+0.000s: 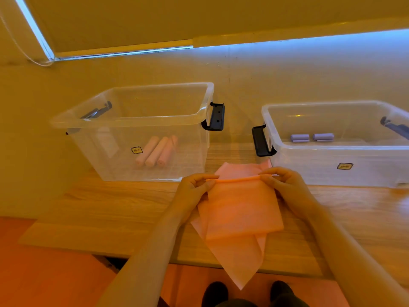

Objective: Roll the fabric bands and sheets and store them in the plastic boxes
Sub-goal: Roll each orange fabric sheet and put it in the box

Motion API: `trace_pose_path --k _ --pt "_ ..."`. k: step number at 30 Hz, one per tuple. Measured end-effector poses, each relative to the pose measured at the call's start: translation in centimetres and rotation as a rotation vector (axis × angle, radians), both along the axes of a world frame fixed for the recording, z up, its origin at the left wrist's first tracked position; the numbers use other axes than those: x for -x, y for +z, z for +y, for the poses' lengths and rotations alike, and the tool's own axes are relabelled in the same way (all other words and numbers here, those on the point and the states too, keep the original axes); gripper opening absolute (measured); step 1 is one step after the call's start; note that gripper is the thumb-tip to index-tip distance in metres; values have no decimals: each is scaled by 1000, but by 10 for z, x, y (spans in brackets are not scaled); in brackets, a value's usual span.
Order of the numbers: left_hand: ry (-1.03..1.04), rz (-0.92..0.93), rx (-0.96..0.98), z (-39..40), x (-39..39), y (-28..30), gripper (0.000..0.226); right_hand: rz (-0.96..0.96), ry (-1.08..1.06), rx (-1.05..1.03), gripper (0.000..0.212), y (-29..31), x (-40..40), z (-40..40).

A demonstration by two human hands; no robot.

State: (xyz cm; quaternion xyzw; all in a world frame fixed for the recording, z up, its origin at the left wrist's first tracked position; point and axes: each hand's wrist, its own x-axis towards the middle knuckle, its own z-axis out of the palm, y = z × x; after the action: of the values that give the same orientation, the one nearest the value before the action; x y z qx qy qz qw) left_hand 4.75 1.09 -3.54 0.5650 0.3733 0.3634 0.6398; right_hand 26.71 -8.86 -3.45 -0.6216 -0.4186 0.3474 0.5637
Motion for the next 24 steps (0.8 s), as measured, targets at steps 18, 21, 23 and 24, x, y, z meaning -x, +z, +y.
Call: trace_pose_path --k 18,21,23,24 --pt "-13 -24 30 3 1 -2 10 6 14 24 18 -2 -3 0" --pt "-24 17 -26 4 1 -2 9 -14 7 23 10 -2 -3 1" --pt "-38 19 -39 3 1 -1 10 -38 7 26 9 -1 -2 0" --pt "-40 3 -31 3 1 -2 12 -41 4 27 9 0 -2 0"
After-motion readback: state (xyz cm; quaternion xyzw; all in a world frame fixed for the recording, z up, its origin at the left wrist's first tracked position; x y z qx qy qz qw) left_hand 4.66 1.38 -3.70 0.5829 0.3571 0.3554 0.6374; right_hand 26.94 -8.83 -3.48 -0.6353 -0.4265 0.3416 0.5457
